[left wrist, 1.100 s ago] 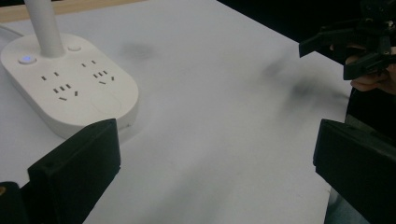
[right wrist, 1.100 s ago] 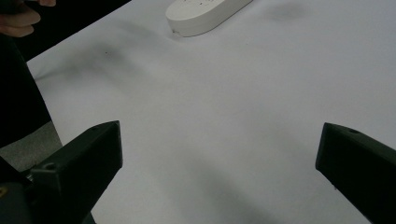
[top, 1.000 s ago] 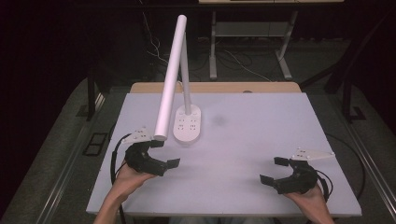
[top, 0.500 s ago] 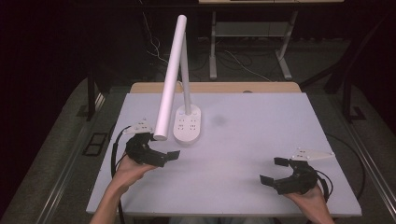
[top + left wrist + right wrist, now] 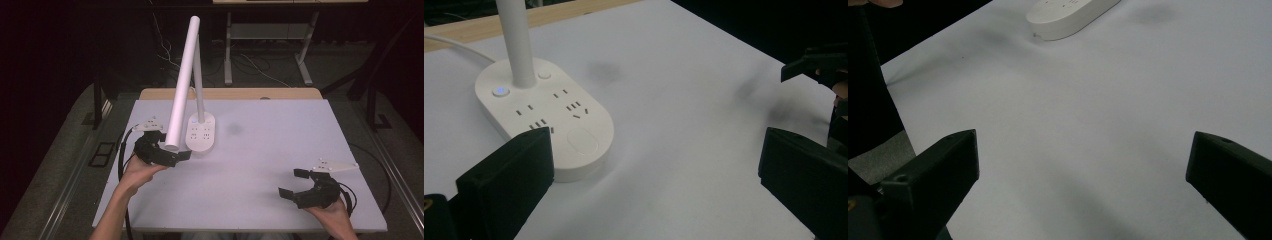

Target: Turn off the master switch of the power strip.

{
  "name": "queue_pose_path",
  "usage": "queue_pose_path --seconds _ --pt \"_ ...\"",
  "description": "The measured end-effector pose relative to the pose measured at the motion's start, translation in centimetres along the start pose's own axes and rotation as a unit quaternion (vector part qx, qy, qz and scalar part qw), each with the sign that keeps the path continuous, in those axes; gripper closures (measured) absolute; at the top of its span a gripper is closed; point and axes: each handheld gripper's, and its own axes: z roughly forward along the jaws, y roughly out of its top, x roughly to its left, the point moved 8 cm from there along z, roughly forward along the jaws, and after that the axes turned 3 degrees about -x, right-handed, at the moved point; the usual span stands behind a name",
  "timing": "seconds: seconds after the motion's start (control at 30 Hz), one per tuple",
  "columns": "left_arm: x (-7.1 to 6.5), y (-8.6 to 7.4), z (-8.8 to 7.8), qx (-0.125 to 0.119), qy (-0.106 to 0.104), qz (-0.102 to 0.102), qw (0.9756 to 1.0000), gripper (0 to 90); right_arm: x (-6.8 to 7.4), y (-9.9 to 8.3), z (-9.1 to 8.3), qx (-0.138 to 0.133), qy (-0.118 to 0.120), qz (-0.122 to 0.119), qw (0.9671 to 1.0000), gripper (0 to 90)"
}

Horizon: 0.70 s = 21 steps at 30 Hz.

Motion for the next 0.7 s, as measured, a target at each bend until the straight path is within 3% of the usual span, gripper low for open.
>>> queue_pose_path --seconds 0.27,0.7 --pt "1.3 0.6 0.6 0.003 0.008 -0.009 0.9999 0.6 0.0 0.0 0.0 0.001 0.0 0.0 1.0 0.0" --pt "2.6 2.0 1.5 0.017 0.016 -0.006 0.9997 0.7 -0.1 -0.2 0.1 0.005 -0.001 -0.004 1.0 0.0"
